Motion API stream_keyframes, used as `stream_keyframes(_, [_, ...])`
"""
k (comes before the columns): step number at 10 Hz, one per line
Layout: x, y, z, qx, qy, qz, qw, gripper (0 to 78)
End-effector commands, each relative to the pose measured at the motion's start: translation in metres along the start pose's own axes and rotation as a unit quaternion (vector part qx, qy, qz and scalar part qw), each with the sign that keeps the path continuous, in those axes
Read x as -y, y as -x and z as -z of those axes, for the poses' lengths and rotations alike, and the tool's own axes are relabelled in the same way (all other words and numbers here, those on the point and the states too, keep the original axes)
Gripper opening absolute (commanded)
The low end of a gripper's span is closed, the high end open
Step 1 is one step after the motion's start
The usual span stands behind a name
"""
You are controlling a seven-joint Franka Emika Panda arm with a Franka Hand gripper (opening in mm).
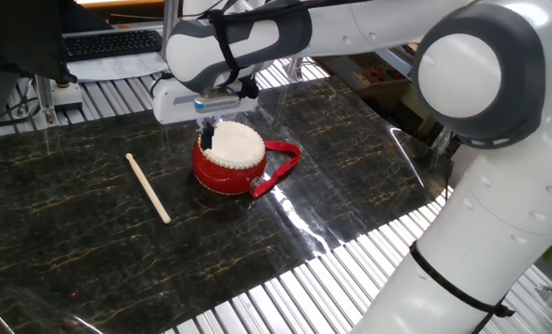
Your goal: Play the drum
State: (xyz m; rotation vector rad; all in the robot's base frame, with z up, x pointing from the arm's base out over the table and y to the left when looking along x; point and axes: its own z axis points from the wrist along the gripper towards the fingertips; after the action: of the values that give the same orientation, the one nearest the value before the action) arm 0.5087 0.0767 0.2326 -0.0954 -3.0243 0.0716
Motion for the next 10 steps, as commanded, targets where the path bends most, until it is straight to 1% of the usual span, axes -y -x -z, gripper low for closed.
stream_keyframes(1, [-0.007, 0.001, -0.008, 0.03, 0.003, -0.006, 0.9995, 0.0])
stream_keyframes(2, [-0.017, 0.003, -0.022, 0.034, 0.006, -0.005, 0.9994, 0.0])
stream_keyframes(4, [-0.028, 0.01, -0.04, 0.033, 0.019, -0.001, 0.9993, 0.0])
stream_keyframes(6, [-0.034, 0.016, -0.053, 0.033, 0.026, -0.001, 0.9991, 0.0])
stream_keyframes(7, [-0.038, 0.019, -0.061, 0.035, 0.03, -0.003, 0.9989, 0.0])
stream_keyframes(8, [-0.039, 0.02, -0.064, 0.037, 0.031, -0.005, 0.9988, 0.0])
stream_keyframes(9, [-0.043, 0.023, -0.073, 0.041, 0.033, -0.008, 0.9986, 0.0])
stream_keyframes(10, [-0.044, 0.024, -0.075, 0.041, 0.036, -0.01, 0.9985, 0.0])
